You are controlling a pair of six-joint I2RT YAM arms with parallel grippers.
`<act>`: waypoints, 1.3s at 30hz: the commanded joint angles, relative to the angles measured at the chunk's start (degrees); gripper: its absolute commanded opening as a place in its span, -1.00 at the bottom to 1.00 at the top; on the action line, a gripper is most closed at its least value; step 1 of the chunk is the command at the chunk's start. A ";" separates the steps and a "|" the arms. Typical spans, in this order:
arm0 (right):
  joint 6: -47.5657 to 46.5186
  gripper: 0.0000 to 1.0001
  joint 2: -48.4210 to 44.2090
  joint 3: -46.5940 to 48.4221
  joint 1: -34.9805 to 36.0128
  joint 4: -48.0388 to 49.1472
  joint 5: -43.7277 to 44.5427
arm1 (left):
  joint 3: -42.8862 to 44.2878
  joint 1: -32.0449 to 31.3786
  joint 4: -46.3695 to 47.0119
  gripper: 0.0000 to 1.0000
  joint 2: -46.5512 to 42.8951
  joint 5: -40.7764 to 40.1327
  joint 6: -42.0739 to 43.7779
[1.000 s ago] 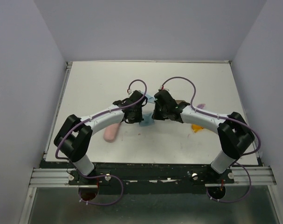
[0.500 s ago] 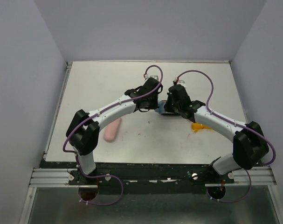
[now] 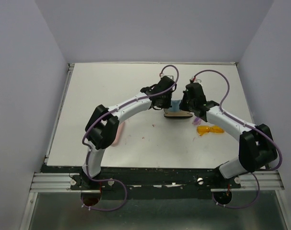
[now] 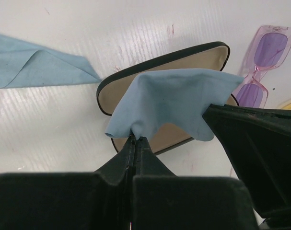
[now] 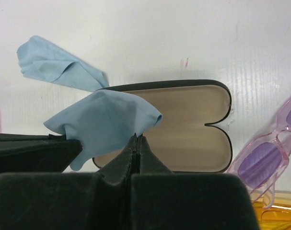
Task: Organize the sunglasses
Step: Place the folded cleaning cloth in the sunglasses case.
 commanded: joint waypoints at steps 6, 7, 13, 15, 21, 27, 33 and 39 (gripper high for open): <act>-1.00 -0.99 2.86 -3.14 -2.82 4.41 -3.05 | 4.16 -0.29 0.81 -1.00 6.17 2.51 1.80; -0.91 -0.99 3.47 -3.23 -3.08 4.93 -3.14 | 4.52 -0.29 0.81 -1.00 6.62 2.34 1.80; -1.26 -0.99 5.23 -3.67 -3.61 6.26 -2.17 | 6.80 -0.38 0.46 -1.00 9.87 1.55 1.98; -1.18 -0.99 5.41 -4.02 -3.87 6.96 -1.47 | 7.59 -0.29 0.02 -1.00 10.75 1.20 1.98; -0.91 -0.99 5.85 -4.98 -4.49 8.10 0.37 | 8.56 -0.38 -1.04 -1.00 11.45 -0.12 2.60; -0.56 -0.99 5.50 -6.04 -4.84 8.72 1.96 | 7.16 -0.29 -0.34 -1.00 9.70 -1.62 3.47; 1.02 -0.99 5.06 -8.50 -5.10 10.56 2.92 | 7.24 -0.38 -0.07 -1.00 9.43 -2.24 4.97; 1.29 -0.99 4.18 -9.99 -5.72 13.46 4.07 | 7.16 -0.65 0.63 -1.00 9.43 -1.80 5.85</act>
